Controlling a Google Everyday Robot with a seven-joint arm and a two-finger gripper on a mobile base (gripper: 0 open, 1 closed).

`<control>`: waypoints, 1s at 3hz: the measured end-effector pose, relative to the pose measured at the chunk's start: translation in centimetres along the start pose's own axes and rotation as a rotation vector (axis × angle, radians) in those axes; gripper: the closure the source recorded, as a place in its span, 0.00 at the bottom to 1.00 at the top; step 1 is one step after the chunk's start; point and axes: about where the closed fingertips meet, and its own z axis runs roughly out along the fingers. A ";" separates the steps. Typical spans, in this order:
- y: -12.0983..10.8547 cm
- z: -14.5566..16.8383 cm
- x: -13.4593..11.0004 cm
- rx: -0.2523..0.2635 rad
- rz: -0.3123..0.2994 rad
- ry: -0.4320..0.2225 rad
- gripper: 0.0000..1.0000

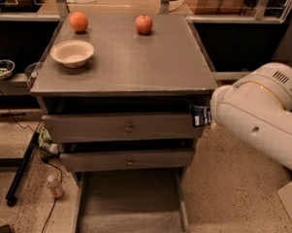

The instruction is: Pick rxbar chocolate from bottom drawer and place on counter

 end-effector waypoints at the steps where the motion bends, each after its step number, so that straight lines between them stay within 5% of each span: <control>1: -2.4 0.7 0.0 0.009 -0.019 0.008 1.00; 3: -8.6 3.3 -2.3 0.023 -0.099 -0.014 1.00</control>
Offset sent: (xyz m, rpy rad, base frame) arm 0.0744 0.0152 0.0312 -0.0565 -0.0063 0.0571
